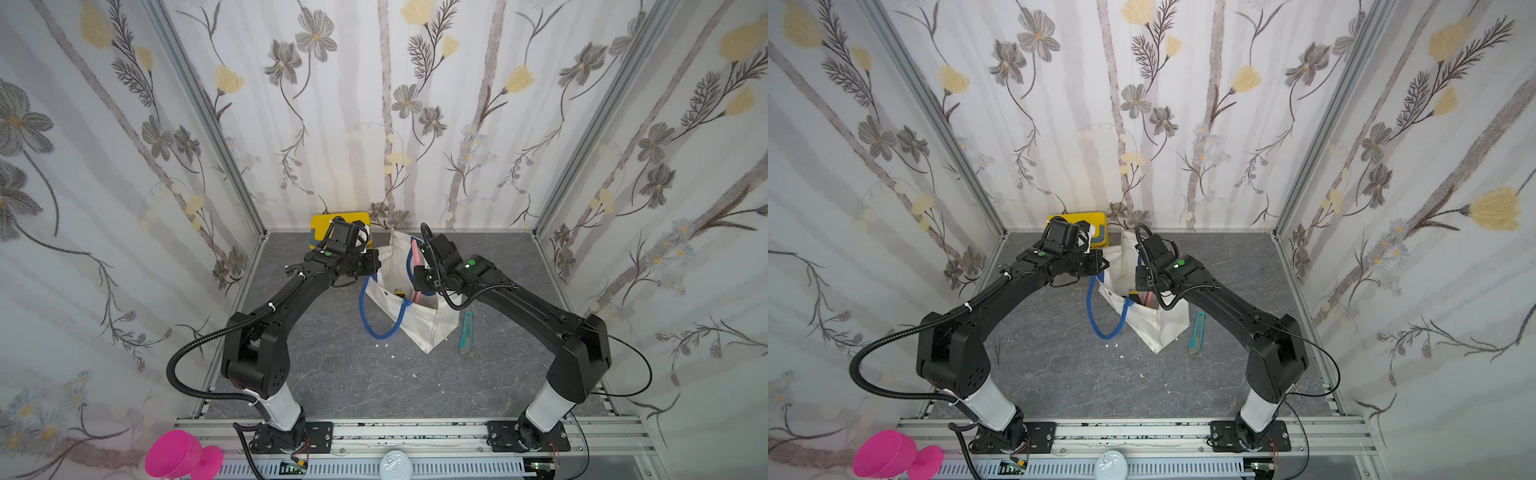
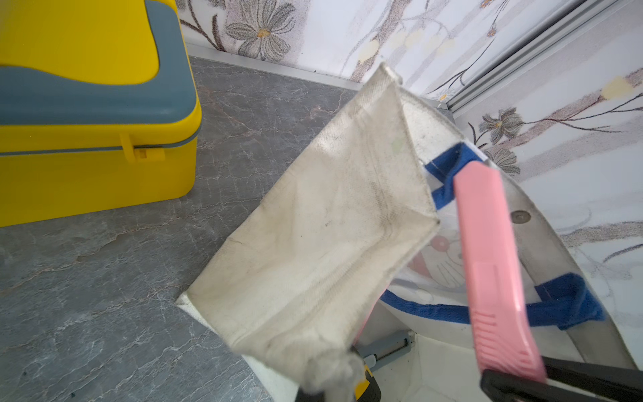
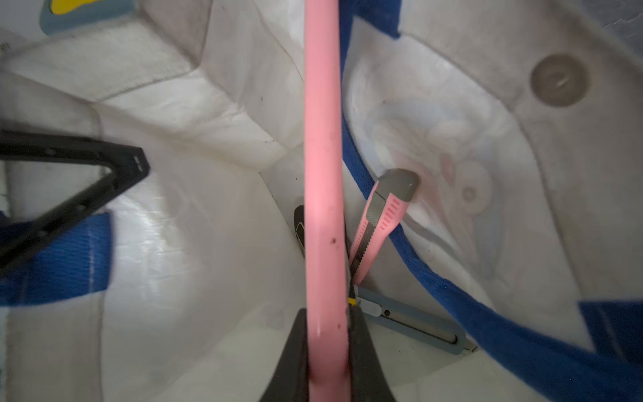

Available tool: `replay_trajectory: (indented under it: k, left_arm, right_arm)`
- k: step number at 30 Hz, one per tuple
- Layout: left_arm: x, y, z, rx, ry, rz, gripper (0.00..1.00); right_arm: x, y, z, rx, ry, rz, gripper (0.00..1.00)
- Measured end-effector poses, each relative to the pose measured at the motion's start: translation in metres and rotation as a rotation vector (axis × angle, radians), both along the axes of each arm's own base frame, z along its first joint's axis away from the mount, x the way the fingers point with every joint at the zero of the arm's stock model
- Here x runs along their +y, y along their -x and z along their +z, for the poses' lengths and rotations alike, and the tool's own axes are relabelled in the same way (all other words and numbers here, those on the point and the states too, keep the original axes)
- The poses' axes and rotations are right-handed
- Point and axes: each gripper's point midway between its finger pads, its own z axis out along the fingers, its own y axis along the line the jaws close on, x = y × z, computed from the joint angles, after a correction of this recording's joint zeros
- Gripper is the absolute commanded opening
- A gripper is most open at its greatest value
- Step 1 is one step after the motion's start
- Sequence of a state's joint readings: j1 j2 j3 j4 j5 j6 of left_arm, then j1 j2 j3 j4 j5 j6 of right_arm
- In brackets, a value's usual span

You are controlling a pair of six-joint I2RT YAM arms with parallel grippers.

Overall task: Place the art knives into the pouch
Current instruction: Place the utility knife in the pouch.

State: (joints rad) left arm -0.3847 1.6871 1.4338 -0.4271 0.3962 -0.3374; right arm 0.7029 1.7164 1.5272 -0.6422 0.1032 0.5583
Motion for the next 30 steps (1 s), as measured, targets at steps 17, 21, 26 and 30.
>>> replay_trajectory:
  k: [17, 21, 26, 30]
  left_arm:
    - [0.001, 0.001, 0.002, -0.001, -0.002, 0.002, 0.00]
    - [0.001, 0.002, 0.002, 0.001, -0.003, 0.002, 0.00]
    - [0.001, 0.002, 0.002, 0.001, -0.003, 0.002, 0.00]
    - [0.001, 0.003, 0.001, 0.003, -0.003, 0.001, 0.00]
  right_arm:
    - [0.010, -0.002, -0.041, 0.081, 0.035, 0.049, 0.46]
    - [0.004, -0.004, -0.024, 0.051, 0.010, 0.036, 0.62]
    - [-0.006, -0.006, 0.005, -0.004, -0.026, 0.015, 0.91]
    - [-0.022, -0.006, 0.040, -0.082, -0.056, -0.022, 1.00]
